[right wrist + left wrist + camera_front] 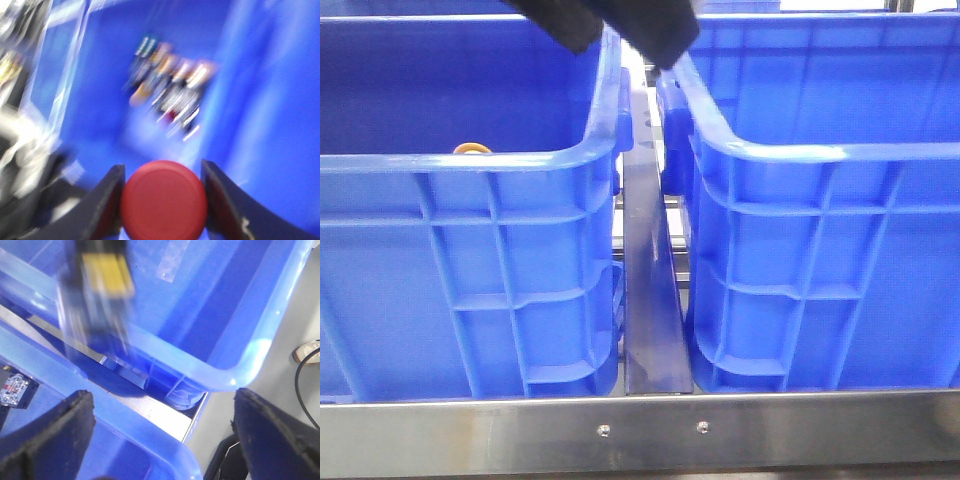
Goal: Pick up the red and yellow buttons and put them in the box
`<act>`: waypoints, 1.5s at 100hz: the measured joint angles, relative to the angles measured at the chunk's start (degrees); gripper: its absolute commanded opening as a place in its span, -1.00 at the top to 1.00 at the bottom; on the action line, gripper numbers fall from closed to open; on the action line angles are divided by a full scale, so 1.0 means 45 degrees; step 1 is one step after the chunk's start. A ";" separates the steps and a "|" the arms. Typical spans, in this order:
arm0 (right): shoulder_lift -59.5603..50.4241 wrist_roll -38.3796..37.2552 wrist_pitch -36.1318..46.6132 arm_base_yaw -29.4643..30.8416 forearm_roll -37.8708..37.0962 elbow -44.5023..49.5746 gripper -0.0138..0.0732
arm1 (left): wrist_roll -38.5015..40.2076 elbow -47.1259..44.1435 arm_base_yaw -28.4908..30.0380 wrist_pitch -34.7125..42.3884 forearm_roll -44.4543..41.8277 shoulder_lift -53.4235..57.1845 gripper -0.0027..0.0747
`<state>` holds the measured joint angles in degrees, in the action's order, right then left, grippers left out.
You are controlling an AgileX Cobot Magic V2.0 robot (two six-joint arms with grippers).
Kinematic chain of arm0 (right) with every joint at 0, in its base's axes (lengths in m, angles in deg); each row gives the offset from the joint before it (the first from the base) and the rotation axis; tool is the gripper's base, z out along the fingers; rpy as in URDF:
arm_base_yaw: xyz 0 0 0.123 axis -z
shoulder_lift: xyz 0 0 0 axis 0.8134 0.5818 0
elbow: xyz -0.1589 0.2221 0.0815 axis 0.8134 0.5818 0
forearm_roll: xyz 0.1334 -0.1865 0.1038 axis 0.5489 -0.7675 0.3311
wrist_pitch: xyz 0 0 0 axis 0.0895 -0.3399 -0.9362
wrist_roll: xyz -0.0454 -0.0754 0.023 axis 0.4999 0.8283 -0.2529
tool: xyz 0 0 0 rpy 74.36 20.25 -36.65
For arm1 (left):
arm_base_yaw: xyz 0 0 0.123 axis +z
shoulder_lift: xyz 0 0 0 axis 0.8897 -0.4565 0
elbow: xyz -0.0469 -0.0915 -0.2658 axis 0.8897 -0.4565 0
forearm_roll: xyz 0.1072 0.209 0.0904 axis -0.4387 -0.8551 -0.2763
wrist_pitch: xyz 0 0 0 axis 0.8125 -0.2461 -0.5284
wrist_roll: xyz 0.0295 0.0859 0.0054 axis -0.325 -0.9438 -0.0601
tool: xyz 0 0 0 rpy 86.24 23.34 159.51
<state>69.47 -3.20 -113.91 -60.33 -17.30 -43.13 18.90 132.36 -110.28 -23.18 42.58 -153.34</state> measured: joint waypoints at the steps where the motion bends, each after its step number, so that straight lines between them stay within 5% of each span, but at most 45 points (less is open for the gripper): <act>1: -0.0028 0.0121 0.0087 0.0125 -0.0031 -0.0029 0.18 | 0.0000 0.0000 0.0000 0.0002 0.0000 0.0002 -0.47; 32: -0.0084 0.1791 0.3122 0.1138 -0.2501 0.0213 0.20 | 0.0000 0.0031 0.0000 -0.0070 0.0000 0.0305 -0.47; 82: 0.1600 0.2992 0.9735 0.0336 -0.2552 0.1772 0.20 | 0.0000 0.0122 0.0000 -0.0079 0.0000 0.0487 -0.47; 150: 0.4931 0.3025 1.1254 0.0255 -0.2244 0.0509 0.19 | 0.0023 0.0122 0.0000 -0.0079 0.0000 0.0487 -0.47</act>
<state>91.66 10.42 -63.27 -59.19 -27.39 -40.84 19.00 132.91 -110.28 -23.53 42.58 -151.15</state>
